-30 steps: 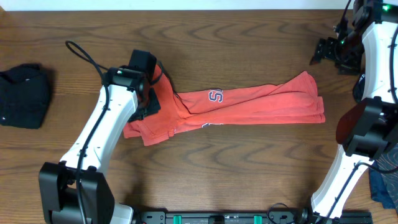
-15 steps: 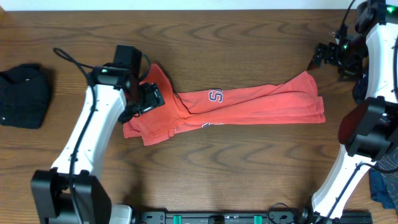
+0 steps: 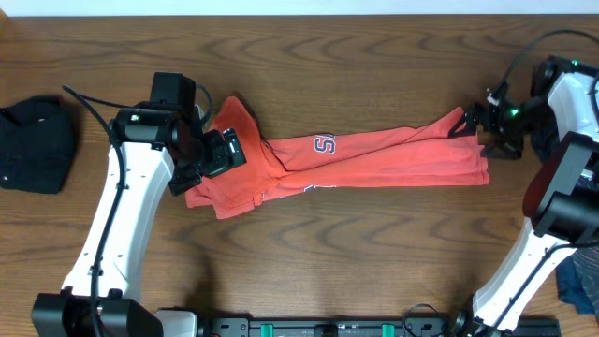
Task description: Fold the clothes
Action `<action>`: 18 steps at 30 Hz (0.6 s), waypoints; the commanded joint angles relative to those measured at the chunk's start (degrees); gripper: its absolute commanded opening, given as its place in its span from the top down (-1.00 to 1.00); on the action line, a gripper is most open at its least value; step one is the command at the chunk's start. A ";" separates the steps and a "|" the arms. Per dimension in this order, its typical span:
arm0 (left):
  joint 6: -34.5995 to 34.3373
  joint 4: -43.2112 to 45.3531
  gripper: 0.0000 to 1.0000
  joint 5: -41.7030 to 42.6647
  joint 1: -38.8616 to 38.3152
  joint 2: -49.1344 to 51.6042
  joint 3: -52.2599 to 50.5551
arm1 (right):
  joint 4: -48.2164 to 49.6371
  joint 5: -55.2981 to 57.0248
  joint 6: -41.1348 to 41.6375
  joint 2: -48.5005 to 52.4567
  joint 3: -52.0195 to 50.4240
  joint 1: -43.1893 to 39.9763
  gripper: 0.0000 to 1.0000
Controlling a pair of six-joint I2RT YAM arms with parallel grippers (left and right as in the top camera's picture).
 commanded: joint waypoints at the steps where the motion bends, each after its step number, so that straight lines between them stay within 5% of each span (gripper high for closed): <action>1: 1.25 -1.07 -0.98 1.53 0.13 -0.68 0.94 | 1.99 -2.40 0.59 -0.70 -3.26 -2.80 -0.99; 9: 2.12 -2.75 -0.99 1.57 0.13 -0.68 0.94 | 1.09 -14.56 -7.10 -0.70 -3.89 -11.32 -0.99; 18: 2.32 -2.56 -1.00 1.60 0.13 -0.68 0.94 | 1.38 -14.38 -6.60 0.00 -4.50 -11.23 -0.98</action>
